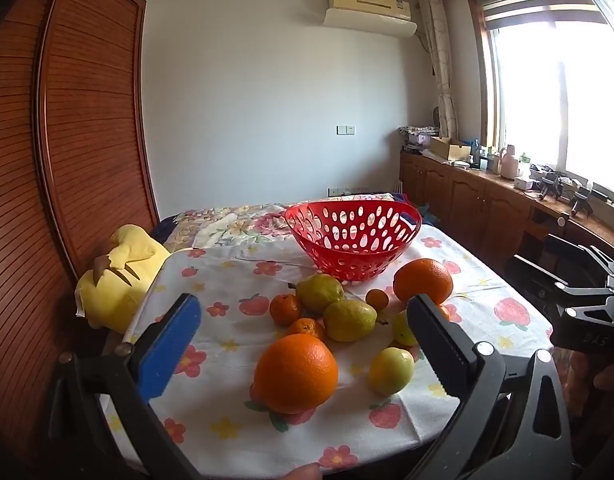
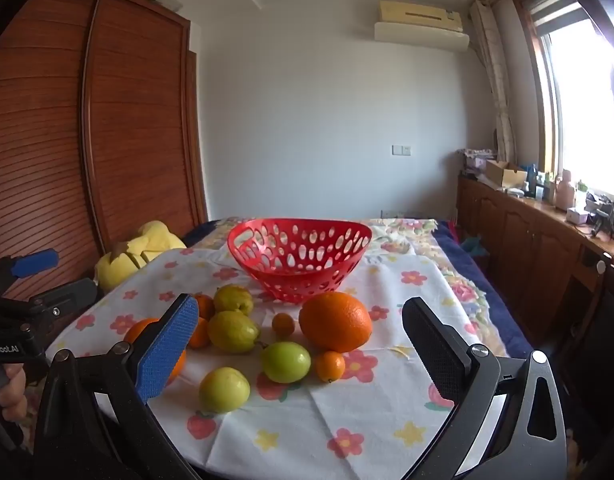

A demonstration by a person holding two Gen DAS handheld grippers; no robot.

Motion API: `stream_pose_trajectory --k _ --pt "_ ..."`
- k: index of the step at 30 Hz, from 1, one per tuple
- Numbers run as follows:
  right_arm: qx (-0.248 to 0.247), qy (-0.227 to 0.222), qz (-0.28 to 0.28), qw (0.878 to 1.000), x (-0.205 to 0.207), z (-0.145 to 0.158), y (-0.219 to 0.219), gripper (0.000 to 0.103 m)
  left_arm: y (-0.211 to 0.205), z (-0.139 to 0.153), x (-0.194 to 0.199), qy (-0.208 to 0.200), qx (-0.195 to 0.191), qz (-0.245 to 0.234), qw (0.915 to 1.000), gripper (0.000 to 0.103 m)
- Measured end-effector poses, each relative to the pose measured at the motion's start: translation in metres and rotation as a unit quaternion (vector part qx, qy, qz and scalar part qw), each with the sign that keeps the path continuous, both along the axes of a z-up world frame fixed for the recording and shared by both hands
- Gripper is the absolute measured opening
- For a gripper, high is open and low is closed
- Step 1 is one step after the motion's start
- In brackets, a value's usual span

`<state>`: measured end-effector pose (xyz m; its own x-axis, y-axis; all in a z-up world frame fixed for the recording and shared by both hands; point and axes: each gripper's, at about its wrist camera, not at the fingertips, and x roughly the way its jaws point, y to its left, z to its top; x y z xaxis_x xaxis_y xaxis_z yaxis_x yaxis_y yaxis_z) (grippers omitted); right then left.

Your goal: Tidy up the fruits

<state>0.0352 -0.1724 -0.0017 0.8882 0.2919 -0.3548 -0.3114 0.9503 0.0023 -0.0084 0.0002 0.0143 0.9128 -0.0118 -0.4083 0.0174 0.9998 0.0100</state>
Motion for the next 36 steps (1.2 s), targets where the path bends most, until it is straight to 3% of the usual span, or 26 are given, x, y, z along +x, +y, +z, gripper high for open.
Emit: stream_pose_trajectory --k 33,36 --pt "0.003 -0.003 0.000 1.000 -0.001 -0.010 0.003 0.103 -0.004 0.002 -0.003 -0.005 0.002 -0.003 1.0000 0.103" --pt "0.002 -0.003 0.000 1.000 -0.003 0.003 0.001 0.103 -0.004 0.003 -0.004 -0.005 0.002 -0.003 1.0000 0.103"
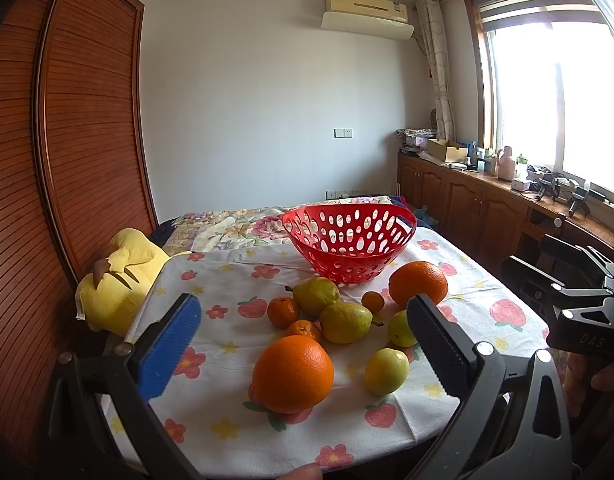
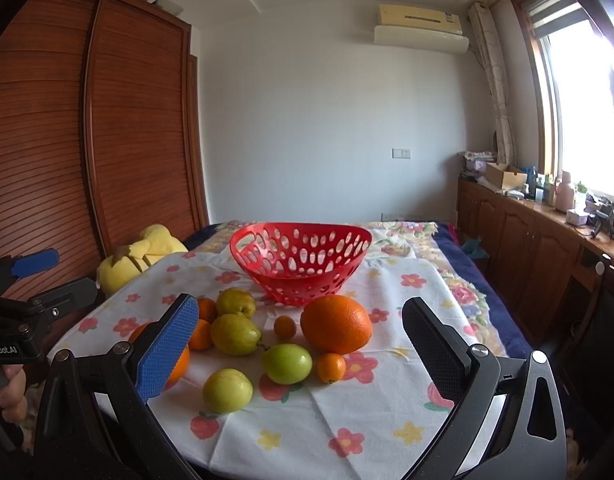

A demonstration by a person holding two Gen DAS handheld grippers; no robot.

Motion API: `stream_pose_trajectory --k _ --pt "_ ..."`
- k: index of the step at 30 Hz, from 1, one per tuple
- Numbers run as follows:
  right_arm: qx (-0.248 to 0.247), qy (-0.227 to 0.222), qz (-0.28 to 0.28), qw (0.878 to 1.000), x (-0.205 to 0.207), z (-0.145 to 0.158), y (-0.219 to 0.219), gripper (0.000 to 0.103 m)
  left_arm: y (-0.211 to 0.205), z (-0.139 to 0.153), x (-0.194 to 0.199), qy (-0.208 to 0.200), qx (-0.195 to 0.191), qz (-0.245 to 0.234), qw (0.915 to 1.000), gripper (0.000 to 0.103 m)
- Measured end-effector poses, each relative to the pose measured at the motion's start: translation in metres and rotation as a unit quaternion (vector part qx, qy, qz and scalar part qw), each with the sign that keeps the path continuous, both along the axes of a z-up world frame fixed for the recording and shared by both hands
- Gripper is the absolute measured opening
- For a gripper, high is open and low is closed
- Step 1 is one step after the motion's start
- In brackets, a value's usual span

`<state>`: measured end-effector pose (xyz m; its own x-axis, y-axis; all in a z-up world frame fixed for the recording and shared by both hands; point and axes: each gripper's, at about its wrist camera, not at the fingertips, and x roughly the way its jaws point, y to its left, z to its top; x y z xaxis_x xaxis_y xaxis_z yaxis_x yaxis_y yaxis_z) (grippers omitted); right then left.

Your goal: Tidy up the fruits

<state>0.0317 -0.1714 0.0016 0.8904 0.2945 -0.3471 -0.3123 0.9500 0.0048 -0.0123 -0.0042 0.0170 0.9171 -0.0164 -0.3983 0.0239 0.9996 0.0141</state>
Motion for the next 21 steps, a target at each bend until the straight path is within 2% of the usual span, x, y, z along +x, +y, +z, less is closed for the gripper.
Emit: stream_pose_trajectory --k 21 --pt "0.001 0.000 0.002 1.000 -0.0010 0.0005 -0.0036 0.103 -0.0010 0.0000 -0.0009 -0.001 0.001 -0.001 1.0000 0.103"
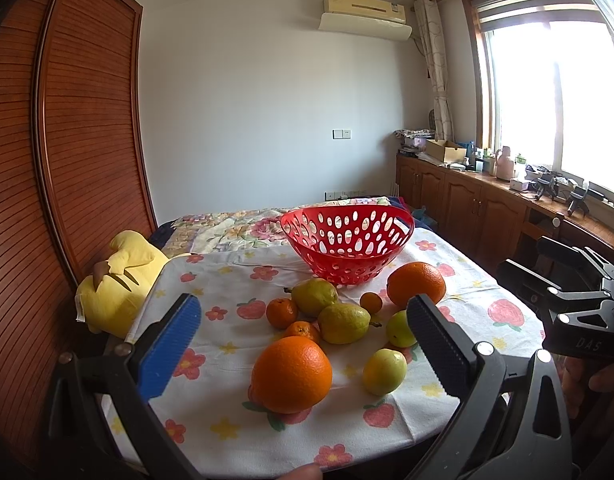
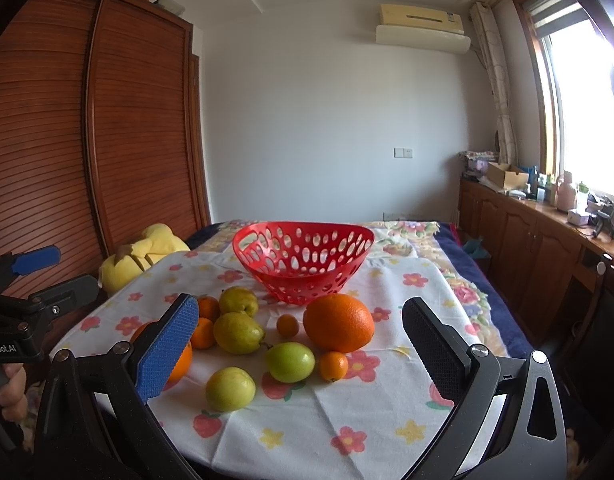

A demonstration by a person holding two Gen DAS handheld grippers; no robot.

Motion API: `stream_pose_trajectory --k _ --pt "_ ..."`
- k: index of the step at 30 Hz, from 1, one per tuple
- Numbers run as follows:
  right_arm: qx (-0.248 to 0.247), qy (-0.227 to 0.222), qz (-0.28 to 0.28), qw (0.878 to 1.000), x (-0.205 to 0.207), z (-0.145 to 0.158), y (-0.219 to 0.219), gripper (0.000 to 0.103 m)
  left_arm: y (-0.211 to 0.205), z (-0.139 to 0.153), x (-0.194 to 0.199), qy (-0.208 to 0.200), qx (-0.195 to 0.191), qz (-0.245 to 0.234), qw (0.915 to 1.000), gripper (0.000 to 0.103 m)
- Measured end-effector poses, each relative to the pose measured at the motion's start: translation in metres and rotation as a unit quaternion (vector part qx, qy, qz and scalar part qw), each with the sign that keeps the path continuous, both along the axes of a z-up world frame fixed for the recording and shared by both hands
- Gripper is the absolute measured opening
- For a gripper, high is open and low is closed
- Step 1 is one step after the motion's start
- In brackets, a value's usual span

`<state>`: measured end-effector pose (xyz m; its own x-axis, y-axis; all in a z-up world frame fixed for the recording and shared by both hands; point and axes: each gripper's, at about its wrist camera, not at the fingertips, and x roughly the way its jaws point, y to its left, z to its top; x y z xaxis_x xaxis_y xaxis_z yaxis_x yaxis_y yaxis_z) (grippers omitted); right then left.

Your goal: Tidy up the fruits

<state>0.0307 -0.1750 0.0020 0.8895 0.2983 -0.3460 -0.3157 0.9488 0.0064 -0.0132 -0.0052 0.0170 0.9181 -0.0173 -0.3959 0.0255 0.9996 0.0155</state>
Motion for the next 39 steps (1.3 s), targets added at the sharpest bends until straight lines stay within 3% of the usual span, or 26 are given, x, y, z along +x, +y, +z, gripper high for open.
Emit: stream_pose_trajectory --k 9,28,39 --pt "-0.002 0.004 0.002 1.000 -0.002 -0.007 0.009 0.103 0.003 -0.008 0.001 0.010 -0.003 0.000 0.9999 0.103" --pt "-0.020 0.052 0.037 0.998 0.022 -0.047 0.025 0.103 0.026 -0.058 0.026 0.064 -0.025 -0.010 0.9976 0.102" --pt "-0.031 0.100 0.087 0.991 0.039 -0.076 0.046 0.091 0.034 -0.084 0.041 0.100 -0.033 -0.027 0.9941 0.101"
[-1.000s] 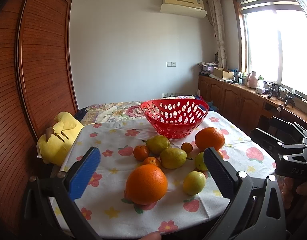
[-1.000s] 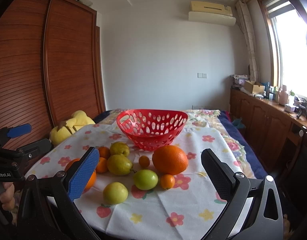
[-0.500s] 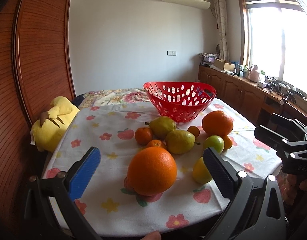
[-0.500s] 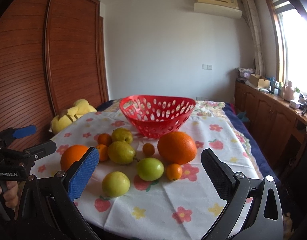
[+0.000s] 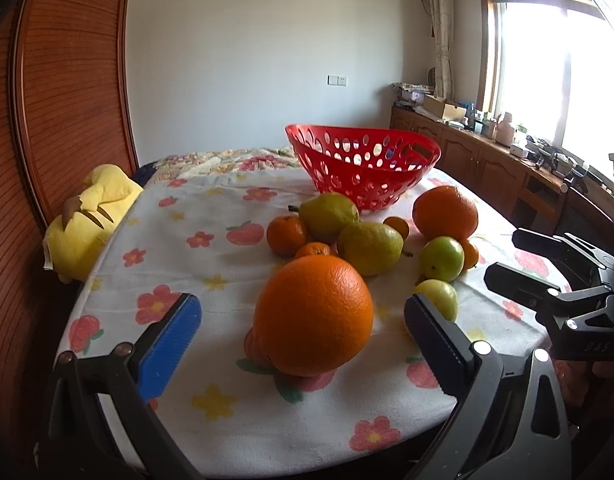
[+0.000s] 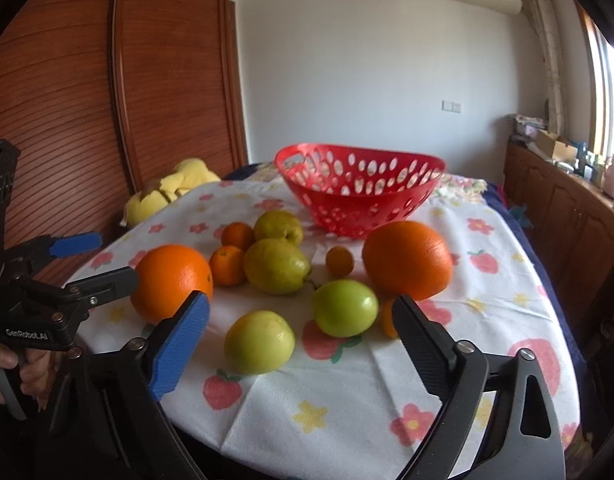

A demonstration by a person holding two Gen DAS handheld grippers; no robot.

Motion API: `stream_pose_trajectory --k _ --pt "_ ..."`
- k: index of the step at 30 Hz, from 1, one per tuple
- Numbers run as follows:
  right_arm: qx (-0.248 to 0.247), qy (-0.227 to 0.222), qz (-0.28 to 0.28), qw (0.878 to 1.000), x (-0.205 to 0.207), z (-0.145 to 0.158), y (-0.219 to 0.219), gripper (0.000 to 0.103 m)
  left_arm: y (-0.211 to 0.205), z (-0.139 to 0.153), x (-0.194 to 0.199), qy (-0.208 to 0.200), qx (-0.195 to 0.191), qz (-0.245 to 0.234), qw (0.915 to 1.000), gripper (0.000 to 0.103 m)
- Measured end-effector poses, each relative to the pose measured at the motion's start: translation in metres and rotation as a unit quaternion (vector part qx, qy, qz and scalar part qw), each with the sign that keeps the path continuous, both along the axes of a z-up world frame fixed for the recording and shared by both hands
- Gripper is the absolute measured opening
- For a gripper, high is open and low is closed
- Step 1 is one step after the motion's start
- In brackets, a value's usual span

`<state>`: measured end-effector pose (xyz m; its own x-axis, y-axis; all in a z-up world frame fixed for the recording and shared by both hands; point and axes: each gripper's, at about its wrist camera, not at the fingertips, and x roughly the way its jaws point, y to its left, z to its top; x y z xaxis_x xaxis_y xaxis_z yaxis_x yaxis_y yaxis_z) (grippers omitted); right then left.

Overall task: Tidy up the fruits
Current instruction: 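Grasp the large orange with the left tool while the right tool grasps a green apple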

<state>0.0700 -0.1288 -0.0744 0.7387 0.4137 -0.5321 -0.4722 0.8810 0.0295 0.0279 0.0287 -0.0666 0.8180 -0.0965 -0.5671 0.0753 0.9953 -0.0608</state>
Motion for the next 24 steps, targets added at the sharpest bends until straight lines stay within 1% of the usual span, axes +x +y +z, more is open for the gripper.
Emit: stream_pose_trajectory --k 1,3,8,15,21,24 --pt "0.000 0.005 0.003 1.000 0.001 -0.002 0.001 0.090 0.001 -0.002 0.002 0.003 -0.001 -0.002 1.0000 0.100" --pt "0.001 0.016 0.011 1.000 0.003 -0.007 0.004 0.084 0.000 -0.006 0.003 0.006 0.000 -0.002 1.0000 0.100" --pt "0.002 0.040 0.029 0.999 0.009 -0.020 0.010 0.076 0.003 -0.014 0.011 0.017 0.001 -0.003 0.9999 0.099" --pt "-0.003 0.063 0.047 0.997 0.014 -0.034 0.021 0.075 0.004 -0.018 0.017 0.019 0.008 -0.002 0.9998 0.099" --pt "-0.004 0.080 0.056 0.995 0.019 -0.042 0.028 0.075 0.006 -0.019 0.020 0.023 -0.006 -0.013 0.9996 0.099" --pt "-0.008 0.084 0.063 0.994 0.022 -0.045 0.031 0.074 0.006 -0.020 0.022 0.026 -0.004 -0.012 0.9996 0.099"
